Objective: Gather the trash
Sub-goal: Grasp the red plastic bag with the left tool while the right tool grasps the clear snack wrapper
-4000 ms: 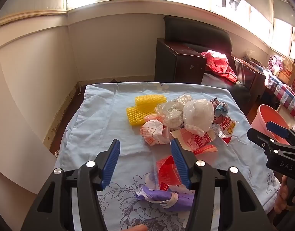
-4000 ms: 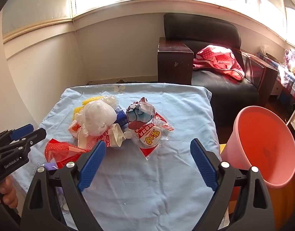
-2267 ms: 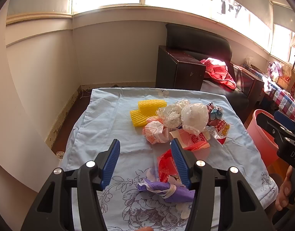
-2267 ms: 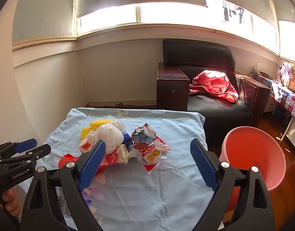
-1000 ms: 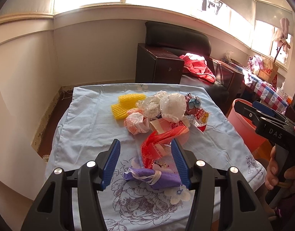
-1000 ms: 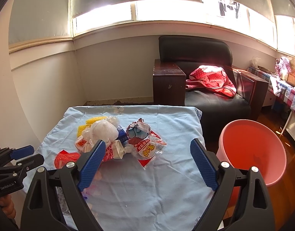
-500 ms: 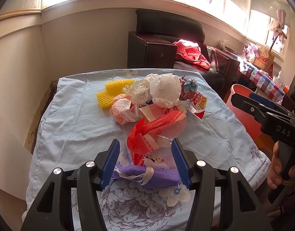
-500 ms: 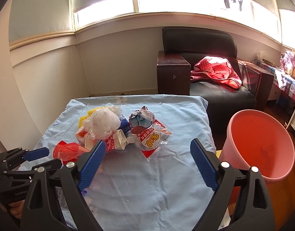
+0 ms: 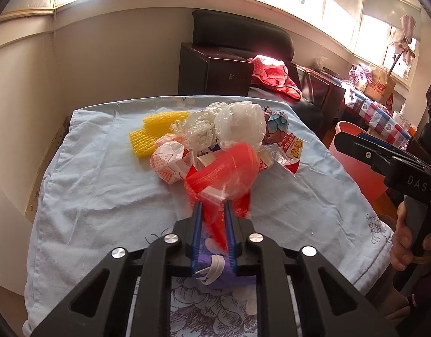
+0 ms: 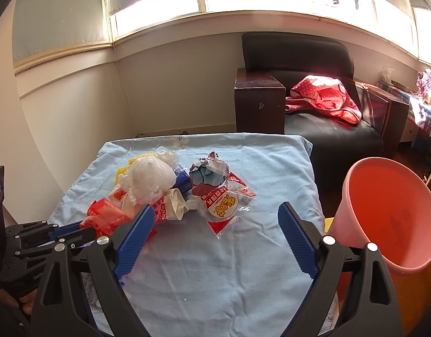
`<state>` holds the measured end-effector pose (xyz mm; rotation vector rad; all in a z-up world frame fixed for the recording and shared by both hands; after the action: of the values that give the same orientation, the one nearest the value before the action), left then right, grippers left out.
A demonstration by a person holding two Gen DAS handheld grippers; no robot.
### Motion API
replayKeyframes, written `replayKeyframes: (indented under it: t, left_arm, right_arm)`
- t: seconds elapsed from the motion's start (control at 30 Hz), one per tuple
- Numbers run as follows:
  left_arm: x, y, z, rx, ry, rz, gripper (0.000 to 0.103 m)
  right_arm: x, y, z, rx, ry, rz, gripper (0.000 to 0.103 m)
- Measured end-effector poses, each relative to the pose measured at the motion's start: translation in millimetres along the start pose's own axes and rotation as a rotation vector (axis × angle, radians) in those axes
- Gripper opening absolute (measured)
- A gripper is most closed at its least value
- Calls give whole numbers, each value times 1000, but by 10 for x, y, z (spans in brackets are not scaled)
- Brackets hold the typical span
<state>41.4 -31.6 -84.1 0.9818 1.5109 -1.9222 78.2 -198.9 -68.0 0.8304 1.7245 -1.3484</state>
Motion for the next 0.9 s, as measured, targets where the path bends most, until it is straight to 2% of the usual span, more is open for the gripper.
replayKeyframes:
  t: [0.07,0.23,0.5,0.53,0.57,0.67,0.73,0.8,0.9]
  left_arm:
    - [9,3,-23,6,-10,2,2]
    - [-10,-69,-38,9,2,31,0]
    - [-162,-215,-101,0,-12,75,0]
    - [-170,-216,-109,-2,-15,75,0]
    - [-179,-212,-118,-3,-20,73,0]
    - [-196,-194,-119,-7,-25,68,0]
    - [-204,-194,-107,-9,-18,67,0]
    - [-224,-203,-87,-9,-12,71,0]
    - [-250,-219,-57,-12,-6,76,0]
  right_arm:
    - [-12,46,15,-3,-4,-5,90]
    - [-64,224,88,-6,-12,-25,90]
    - [124,665,207,-46,84,-179,88]
    - [153,708,211,-58,99,-196,78]
    - [184,754,212,-69,111,-218,74]
    - [270,862,218,-95,151,-267,53]
    - [323,906,236,-110,180,-292,29]
    - [367,913,267,-142,218,-307,15]
    - [373,853,295,-169,246,-296,5]
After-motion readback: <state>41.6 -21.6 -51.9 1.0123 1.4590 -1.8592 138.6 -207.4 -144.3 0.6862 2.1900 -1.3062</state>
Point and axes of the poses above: each gripper's, at about its wrist camera, not at the fingertips, and y roughly the way its jaws point, z to its right, x to its underside, the point moved 7 cm from there along y, roughly the way its jaws point, and after that the axes turned 6 degrees about z, right-handed, at the moved point
